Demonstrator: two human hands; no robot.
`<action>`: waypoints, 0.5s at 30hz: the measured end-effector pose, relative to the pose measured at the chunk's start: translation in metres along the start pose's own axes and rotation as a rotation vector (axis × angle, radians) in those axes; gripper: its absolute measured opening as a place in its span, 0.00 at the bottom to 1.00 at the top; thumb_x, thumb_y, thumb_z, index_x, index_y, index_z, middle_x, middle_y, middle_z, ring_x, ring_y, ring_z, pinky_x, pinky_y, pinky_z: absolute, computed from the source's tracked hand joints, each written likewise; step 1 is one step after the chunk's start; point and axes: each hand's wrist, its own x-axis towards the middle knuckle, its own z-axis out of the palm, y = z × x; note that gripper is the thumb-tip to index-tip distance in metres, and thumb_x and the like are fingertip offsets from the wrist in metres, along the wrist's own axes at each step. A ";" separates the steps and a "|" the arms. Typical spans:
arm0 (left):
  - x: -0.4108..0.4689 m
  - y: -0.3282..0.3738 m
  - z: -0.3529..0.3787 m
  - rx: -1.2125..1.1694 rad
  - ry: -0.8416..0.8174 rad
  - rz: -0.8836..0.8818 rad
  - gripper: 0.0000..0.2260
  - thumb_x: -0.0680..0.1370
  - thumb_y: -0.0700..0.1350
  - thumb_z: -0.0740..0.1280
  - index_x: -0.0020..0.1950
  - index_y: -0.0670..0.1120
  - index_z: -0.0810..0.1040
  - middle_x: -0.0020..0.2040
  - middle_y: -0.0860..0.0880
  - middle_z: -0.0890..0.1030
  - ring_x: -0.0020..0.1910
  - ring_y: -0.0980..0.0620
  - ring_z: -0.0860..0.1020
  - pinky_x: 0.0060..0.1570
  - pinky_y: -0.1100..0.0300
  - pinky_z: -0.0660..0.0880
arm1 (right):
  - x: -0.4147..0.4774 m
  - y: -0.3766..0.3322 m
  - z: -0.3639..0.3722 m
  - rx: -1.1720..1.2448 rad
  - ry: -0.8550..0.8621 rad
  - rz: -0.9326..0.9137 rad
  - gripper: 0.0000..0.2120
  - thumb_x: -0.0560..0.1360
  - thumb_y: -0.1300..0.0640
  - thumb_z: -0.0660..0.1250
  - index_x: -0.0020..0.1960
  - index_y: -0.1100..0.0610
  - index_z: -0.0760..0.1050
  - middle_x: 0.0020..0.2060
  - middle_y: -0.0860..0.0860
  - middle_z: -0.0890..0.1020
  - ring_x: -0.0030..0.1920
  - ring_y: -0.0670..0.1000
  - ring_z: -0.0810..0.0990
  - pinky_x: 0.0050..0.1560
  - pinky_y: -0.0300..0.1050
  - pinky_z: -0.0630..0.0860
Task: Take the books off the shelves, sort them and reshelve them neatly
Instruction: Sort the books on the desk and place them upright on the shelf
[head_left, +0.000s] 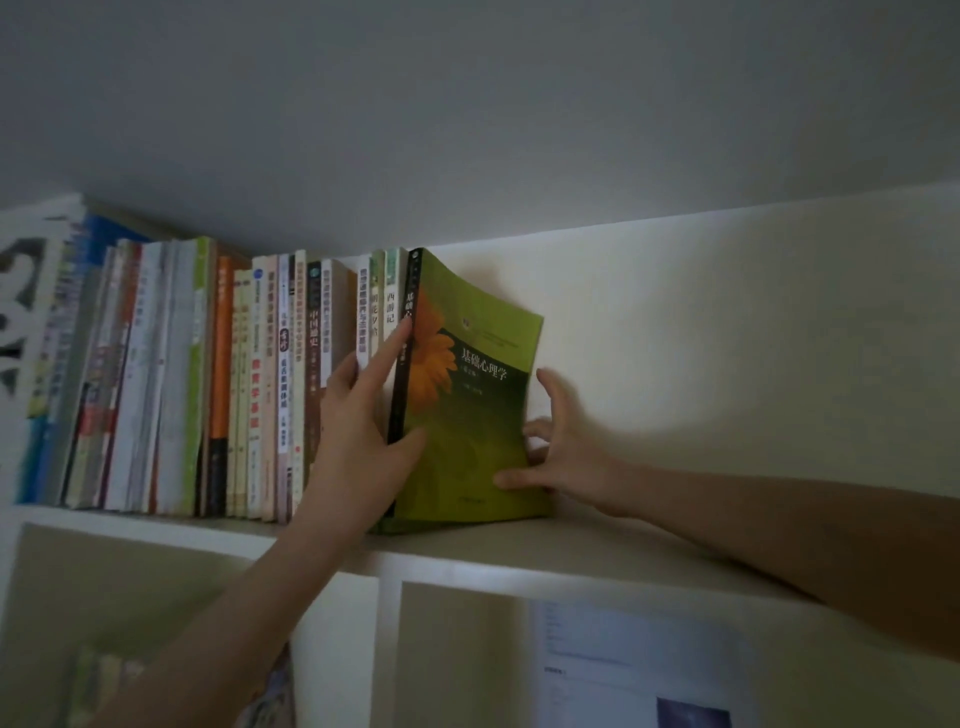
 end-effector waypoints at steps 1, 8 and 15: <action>-0.001 0.000 0.000 0.008 -0.003 0.000 0.38 0.73 0.37 0.68 0.72 0.67 0.57 0.73 0.50 0.59 0.73 0.52 0.55 0.70 0.43 0.61 | 0.000 -0.001 0.001 -0.046 0.005 0.003 0.63 0.53 0.50 0.85 0.71 0.31 0.43 0.57 0.53 0.76 0.57 0.52 0.80 0.59 0.57 0.77; -0.009 0.005 0.009 -0.007 0.077 0.018 0.35 0.75 0.37 0.66 0.72 0.65 0.58 0.76 0.52 0.53 0.74 0.56 0.50 0.71 0.48 0.56 | 0.008 -0.011 0.015 -0.118 0.035 -0.086 0.58 0.61 0.65 0.80 0.76 0.48 0.44 0.41 0.55 0.76 0.40 0.51 0.78 0.41 0.48 0.79; -0.010 0.002 0.014 0.213 0.044 0.026 0.40 0.74 0.35 0.66 0.75 0.59 0.47 0.76 0.44 0.39 0.75 0.47 0.41 0.73 0.50 0.46 | 0.011 -0.011 0.017 -0.169 -0.044 -0.069 0.51 0.66 0.62 0.78 0.77 0.45 0.50 0.46 0.53 0.74 0.43 0.51 0.77 0.39 0.42 0.78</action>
